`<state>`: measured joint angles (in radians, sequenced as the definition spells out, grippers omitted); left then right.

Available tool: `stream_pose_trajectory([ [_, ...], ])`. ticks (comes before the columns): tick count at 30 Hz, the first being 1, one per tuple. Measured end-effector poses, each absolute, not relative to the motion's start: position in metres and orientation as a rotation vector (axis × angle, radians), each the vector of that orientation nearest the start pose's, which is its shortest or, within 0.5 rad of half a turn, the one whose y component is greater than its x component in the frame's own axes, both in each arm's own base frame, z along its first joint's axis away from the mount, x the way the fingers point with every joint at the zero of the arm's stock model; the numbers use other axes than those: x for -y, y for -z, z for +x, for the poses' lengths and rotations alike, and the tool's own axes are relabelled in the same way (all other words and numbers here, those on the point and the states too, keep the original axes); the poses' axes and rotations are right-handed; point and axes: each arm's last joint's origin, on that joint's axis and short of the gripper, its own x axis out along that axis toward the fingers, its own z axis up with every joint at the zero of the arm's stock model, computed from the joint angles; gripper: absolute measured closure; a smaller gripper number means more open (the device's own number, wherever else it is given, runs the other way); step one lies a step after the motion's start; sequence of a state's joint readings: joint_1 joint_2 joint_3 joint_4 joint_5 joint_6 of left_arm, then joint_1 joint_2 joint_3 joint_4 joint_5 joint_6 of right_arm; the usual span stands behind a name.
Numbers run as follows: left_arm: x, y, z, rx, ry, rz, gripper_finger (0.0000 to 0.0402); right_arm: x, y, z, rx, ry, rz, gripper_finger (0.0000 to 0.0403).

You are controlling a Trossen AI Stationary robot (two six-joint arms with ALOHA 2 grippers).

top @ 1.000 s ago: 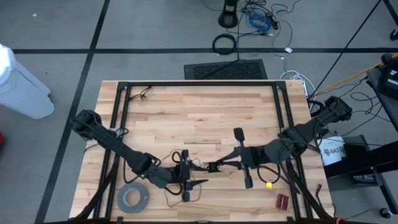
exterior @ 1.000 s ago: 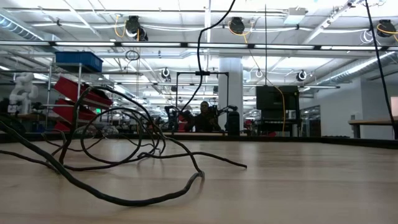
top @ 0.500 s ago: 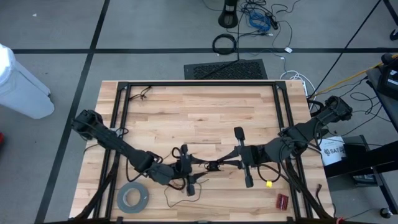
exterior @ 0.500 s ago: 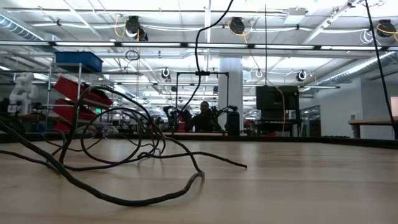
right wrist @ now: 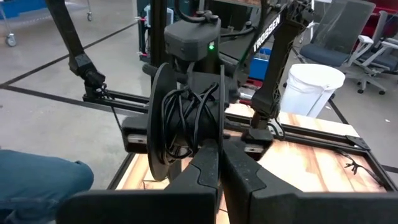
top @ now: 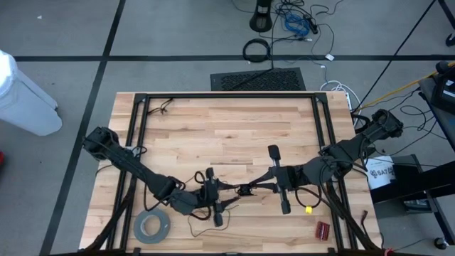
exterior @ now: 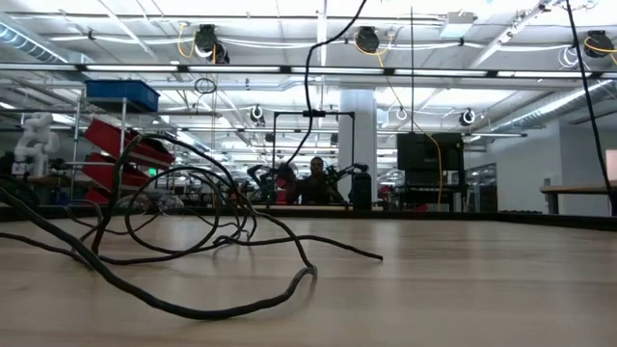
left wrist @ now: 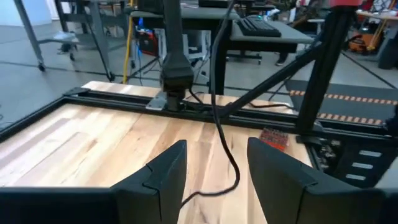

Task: Coil cords
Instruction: Coil the black wire onto the spool

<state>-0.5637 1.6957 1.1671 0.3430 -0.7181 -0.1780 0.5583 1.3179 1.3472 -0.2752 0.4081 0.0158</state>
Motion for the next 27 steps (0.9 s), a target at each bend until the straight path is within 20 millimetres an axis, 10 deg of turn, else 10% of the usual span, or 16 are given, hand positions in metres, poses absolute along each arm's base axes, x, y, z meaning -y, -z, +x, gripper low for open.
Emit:
stream_pose_trajectory([
  [8,0.201,-0.242,0.345,-0.155,-0.249,-0.082,0.0227,-0.145,-0.403,0.249,-0.23,-0.178,-0.114,0.0403],
  [27,0.212,-0.253,0.341,-0.077,-0.194,-0.049,0.0286,-0.146,-0.404,0.242,-0.242,-0.189,-0.111,0.0403],
])
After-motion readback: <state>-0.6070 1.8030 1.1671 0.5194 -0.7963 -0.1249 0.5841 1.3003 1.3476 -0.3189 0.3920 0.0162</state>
